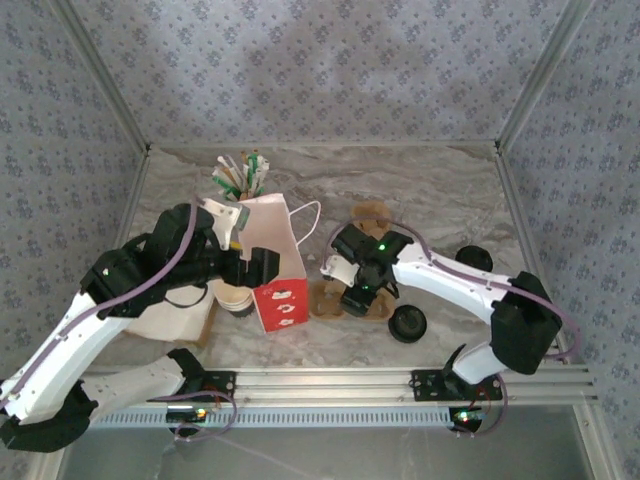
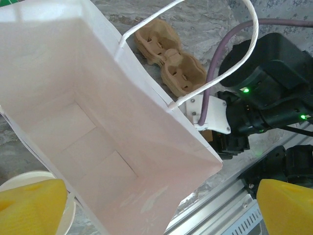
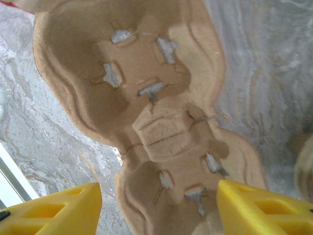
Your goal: Pack the takeout coffee
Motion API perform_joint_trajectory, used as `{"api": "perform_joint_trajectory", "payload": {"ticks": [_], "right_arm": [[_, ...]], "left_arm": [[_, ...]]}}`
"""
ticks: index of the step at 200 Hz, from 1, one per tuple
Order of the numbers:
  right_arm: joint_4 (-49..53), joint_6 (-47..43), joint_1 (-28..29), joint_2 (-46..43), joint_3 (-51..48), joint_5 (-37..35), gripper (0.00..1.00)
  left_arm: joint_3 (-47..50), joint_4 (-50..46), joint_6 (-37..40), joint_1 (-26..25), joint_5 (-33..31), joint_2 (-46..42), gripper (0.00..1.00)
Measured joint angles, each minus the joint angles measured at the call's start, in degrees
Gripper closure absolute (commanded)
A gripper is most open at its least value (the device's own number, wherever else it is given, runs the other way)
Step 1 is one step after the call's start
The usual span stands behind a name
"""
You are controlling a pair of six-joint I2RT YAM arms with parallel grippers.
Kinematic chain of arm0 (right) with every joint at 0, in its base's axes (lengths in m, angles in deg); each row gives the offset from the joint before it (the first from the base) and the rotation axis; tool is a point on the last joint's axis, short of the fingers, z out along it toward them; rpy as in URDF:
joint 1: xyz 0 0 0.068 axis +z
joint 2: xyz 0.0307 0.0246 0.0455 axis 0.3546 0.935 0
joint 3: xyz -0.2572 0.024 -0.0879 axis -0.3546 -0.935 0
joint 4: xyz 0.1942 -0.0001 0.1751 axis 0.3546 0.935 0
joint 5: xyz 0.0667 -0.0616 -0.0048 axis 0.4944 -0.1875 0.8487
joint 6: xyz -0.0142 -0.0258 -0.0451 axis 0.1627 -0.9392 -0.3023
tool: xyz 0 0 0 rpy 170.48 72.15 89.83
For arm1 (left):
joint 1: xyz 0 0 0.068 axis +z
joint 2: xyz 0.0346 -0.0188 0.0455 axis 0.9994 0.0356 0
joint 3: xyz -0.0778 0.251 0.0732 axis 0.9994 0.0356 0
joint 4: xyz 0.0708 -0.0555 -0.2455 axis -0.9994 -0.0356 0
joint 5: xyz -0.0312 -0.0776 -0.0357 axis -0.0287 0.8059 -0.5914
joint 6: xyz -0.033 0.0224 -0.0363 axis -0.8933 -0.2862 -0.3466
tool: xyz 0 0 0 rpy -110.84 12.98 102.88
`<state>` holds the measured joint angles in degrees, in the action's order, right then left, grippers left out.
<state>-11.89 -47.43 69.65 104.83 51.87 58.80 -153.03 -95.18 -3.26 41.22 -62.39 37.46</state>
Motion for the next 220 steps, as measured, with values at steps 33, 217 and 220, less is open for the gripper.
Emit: {"api": "perform_joint_trajectory", "payload": {"ticks": [33,217,220], "right_arm": [[-1.27,-2.75,-0.24,2.32,0.0,1.73,0.36],[-4.74,-7.65,-1.88,8.22,0.37,2.27,0.44],[-4.74,-7.65,-1.88,8.22,0.37,2.19,0.43]], "left_arm": [[0.5,0.61,0.17,1.42,1.42,0.0,0.0],[0.5,1.68,0.37,2.99,3.89,0.98,0.01],[0.5,1.68,0.37,2.99,3.89,0.98,0.01]]}}
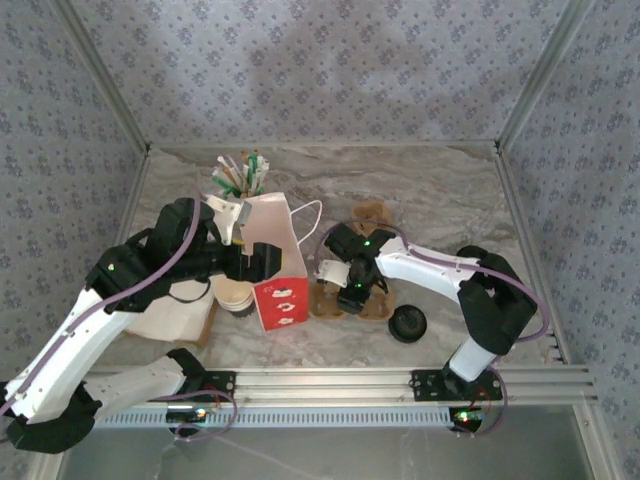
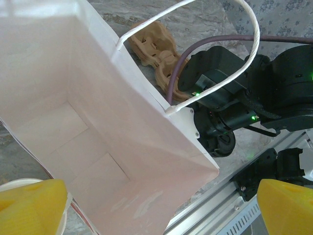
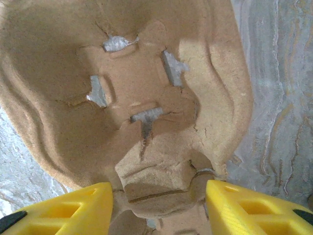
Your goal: Pack the takeout coffee
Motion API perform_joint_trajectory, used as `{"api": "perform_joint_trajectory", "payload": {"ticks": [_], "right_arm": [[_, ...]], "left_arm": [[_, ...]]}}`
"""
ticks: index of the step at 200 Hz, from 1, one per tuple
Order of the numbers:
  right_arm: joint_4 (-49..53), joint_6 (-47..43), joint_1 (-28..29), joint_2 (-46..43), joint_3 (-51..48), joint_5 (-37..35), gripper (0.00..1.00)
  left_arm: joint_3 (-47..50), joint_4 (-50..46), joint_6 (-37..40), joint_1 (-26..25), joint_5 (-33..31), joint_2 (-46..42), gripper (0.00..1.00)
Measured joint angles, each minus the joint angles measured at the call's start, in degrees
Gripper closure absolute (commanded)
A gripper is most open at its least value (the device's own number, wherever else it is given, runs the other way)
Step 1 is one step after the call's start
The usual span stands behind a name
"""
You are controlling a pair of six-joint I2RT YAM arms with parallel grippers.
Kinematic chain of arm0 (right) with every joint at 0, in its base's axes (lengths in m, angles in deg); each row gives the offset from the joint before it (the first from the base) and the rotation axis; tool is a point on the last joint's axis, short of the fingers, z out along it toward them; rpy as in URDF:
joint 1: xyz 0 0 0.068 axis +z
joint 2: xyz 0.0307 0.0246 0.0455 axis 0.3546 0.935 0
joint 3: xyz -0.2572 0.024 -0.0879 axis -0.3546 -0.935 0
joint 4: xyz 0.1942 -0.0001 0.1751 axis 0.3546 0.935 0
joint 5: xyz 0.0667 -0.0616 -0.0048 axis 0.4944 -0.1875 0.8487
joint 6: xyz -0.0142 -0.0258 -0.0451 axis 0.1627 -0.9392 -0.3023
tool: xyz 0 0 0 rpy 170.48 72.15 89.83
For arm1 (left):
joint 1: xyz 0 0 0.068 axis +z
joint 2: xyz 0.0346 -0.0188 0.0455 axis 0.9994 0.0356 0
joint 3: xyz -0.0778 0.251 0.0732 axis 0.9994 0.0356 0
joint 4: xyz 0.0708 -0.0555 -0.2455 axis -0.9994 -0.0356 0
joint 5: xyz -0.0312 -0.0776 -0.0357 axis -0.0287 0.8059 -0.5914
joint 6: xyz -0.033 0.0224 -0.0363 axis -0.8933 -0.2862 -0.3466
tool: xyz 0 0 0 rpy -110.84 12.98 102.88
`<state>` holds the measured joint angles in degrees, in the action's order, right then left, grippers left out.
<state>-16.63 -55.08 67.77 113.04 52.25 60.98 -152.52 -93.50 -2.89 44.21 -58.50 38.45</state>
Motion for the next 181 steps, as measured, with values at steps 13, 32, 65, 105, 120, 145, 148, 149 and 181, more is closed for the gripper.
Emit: {"api": "perform_joint_trajectory", "payload": {"ticks": [13,32,65,105,120,145,148,149,181], "right_arm": [[0.0,-0.07,0.0,0.07,0.0,-0.31,0.43],[-0.04,-0.17,0.0,0.24,0.0,-0.74,0.43],[-0.2,-0.2,0.0,0.48,0.0,-0.96,0.43],[-0.57,-0.2,0.0,0.74,0.0,-0.96,0.45],[-0.61,-0.17,0.0,0.74,0.0,-0.96,0.47],[-0.79,0.13,0.15,0.74,0.0,-0.94,0.54],[-0.81,0.09,0.17,0.74,0.0,-0.94,0.54],[-0.83,0.11,0.17,0.74,0.0,-0.96,0.55],[-1.09,1.6,0.39,0.55,-0.2,-0.98,0.6]], "left_arm": [[0.0,0.0,0.0,0.04,0.02,0.0,0.01],[0.0,0.02,0.0,0.04,0.17,0.26,0.01],[0.0,0.04,0.0,0.04,0.22,0.74,0.01],[0.0,0.04,0.0,0.15,0.26,0.74,0.01],[0.0,0.04,0.0,0.15,0.42,0.74,0.01],[0.0,0.04,0.0,0.15,0.42,0.74,0.01],[0.0,0.04,0.0,0.15,0.42,0.74,0.0],[0.0,0.04,0.0,0.15,0.42,0.74,0.0],[0.0,0.04,0.0,0.15,0.44,0.74,0.0]]}}
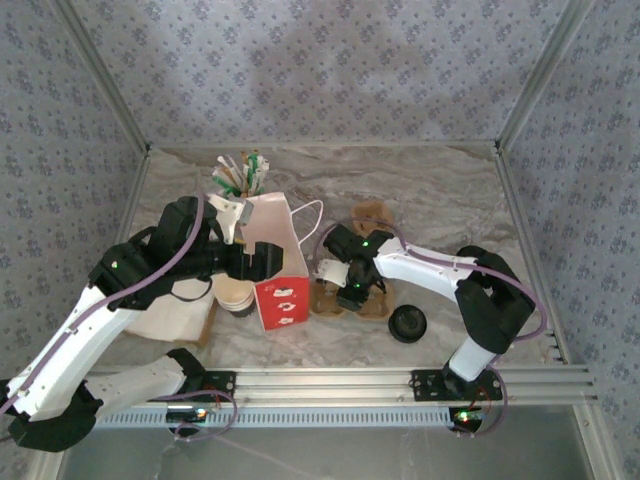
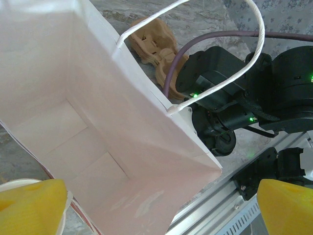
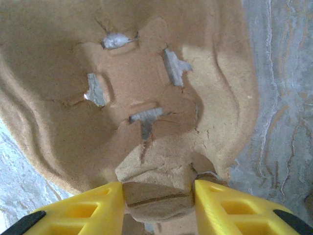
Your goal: Pack the takeout coffee
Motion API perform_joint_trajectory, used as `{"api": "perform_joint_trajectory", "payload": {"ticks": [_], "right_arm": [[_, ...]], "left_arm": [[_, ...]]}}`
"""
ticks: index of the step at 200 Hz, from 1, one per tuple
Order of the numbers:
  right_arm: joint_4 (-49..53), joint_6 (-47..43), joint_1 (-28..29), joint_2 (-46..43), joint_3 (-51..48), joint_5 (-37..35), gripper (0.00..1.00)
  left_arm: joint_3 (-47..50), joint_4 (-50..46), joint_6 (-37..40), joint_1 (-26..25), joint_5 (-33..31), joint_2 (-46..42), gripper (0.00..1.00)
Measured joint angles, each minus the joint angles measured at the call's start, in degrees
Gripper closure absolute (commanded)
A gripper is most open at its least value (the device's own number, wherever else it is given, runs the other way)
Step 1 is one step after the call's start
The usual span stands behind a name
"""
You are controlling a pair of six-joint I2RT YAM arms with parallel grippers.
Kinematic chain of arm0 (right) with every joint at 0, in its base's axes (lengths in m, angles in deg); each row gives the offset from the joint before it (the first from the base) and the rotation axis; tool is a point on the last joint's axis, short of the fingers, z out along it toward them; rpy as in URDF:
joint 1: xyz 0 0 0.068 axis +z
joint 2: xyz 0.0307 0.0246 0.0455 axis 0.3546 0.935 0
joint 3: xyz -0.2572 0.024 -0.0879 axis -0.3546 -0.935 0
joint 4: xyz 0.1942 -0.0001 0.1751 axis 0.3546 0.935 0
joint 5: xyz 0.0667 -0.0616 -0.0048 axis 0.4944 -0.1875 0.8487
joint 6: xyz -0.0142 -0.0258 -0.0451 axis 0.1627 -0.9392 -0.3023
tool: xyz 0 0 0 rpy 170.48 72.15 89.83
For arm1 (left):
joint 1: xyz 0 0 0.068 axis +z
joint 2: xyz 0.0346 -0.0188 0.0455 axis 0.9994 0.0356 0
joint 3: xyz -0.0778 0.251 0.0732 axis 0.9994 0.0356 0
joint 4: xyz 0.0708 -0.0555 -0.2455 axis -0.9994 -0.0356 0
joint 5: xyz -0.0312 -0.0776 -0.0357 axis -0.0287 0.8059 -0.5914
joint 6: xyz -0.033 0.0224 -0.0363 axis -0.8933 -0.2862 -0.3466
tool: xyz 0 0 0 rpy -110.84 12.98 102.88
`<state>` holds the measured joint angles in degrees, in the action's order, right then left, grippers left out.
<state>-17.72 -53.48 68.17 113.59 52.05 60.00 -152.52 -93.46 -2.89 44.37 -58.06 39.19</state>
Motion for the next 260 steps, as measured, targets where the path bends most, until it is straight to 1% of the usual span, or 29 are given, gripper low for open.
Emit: {"api": "perform_joint_trajectory", "payload": {"ticks": [68,114,168,225,254,260], "right_arm": [[-0.98,5.29,0.37,-3.85,-2.93,-2.49,0.61],[-0.96,10.91,0.37,-5.99,-3.96,-4.98,0.59],[-1.03,22.21,1.14,-6.21,-3.93,-8.7,0.57],[-0.9,35.45,2.21,-2.93,-0.94,-11.87,0.55],[-0.13,42.05,2.49,-1.99,1.42,-12.9,0.51],[0.17,43.36,2.51,-1.99,1.73,-13.05,0.48]], "left_arm": [[0.0,0.0,-0.02,0.0,0.0,-0.11,0.01],[0.0,0.0,-0.02,0.0,-0.02,-0.13,0.01],[0.02,0.04,-0.04,0.0,-0.07,-0.17,0.01],[0.74,0.42,-0.15,0.0,-1.36,-0.46,0.01],[0.74,0.79,-0.94,0.0,-2.67,-1.29,0.01],[0.74,1.05,-1.05,0.0,-2.97,-1.55,0.0]]}}
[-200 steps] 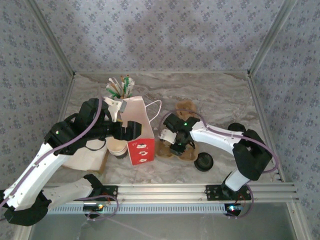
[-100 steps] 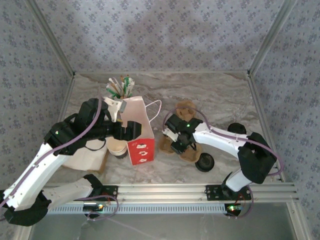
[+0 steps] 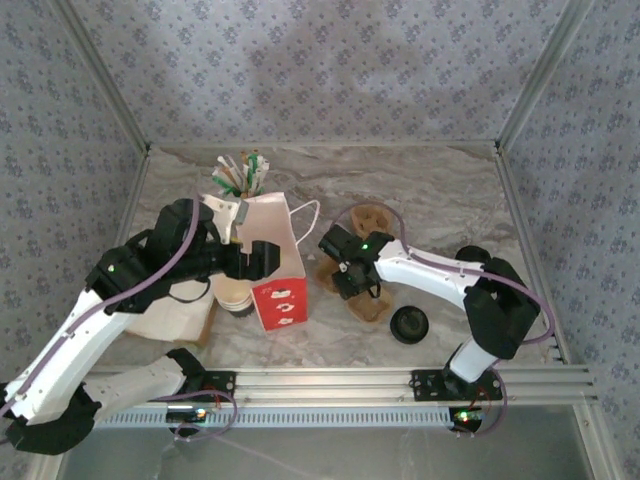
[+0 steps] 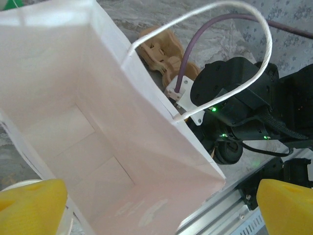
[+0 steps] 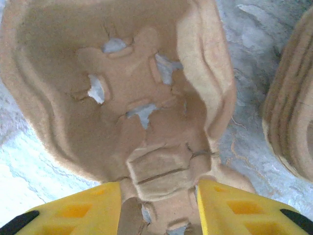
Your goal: Pack the takeout coffee
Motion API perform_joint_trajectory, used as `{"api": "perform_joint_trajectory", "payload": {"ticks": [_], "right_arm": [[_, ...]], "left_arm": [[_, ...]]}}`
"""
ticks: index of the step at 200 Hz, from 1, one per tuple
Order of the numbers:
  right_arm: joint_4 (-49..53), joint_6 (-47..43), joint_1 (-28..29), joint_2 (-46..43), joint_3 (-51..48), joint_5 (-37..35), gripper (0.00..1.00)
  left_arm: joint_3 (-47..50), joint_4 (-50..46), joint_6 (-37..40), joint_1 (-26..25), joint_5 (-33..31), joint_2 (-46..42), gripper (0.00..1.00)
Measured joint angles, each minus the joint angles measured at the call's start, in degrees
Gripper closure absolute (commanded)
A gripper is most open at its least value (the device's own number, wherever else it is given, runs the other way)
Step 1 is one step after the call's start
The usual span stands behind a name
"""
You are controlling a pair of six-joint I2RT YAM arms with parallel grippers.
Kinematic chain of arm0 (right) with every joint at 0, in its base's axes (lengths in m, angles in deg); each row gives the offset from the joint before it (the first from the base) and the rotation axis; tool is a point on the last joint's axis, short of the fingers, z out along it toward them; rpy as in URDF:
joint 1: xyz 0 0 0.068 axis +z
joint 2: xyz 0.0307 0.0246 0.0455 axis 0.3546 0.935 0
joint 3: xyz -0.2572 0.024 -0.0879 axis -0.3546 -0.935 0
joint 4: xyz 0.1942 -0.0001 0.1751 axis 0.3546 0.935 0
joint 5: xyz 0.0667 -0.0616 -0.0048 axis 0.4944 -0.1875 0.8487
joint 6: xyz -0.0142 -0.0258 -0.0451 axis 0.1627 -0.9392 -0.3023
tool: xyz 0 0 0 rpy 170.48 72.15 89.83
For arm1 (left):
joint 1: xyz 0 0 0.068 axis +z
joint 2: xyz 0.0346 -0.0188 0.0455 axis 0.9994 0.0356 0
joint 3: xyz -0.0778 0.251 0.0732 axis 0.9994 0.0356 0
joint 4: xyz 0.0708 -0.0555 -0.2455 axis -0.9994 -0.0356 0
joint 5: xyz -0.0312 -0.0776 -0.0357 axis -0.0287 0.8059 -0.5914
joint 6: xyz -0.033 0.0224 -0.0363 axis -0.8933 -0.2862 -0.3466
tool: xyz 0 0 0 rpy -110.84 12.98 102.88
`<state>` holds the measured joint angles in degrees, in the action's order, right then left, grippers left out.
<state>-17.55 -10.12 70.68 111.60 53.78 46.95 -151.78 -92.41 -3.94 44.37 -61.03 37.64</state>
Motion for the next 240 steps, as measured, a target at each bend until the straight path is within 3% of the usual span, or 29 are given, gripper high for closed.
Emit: {"api": "perform_joint_trajectory", "payload": {"ticks": [27,58,65,116,158,198,240], "right_arm": [[1.38,4.63,0.37,-0.02,0.55,-0.04,0.34],[3.63,7.32,0.59,-2.29,0.55,0.09,0.1],[3.74,7.28,0.42,-3.5,0.55,0.24,0.0],[-2.23,0.94,-2.93,-19.26,-3.61,4.07,0.0],[-8.0,-5.11,-4.39,-24.83,-7.78,6.05,0.0],[-11.47,-3.78,-7.23,-25.49,-9.62,6.58,0.0],[-11.47,-1.46,-12.35,-19.34,-9.14,11.65,0.0]], "left_arm": [[0.0,0.63,-0.72,0.0,-1.38,-1.2,0.01],[0.0,0.68,-1.16,0.11,-2.82,-1.9,0.01],[0.0,0.66,-1.36,0.11,-3.19,-1.99,0.0],[-0.2,0.11,-1.99,0.63,-5.55,-3.06,0.0],[-1.79,-2.67,-2.27,4.48,-5.68,-1.64,0.0],[-1.86,-4.42,-2.89,12.11,-1.31,-1.57,0.01],[-1.79,-4.61,-3.19,17.64,4.17,-2.03,0.01]]}}
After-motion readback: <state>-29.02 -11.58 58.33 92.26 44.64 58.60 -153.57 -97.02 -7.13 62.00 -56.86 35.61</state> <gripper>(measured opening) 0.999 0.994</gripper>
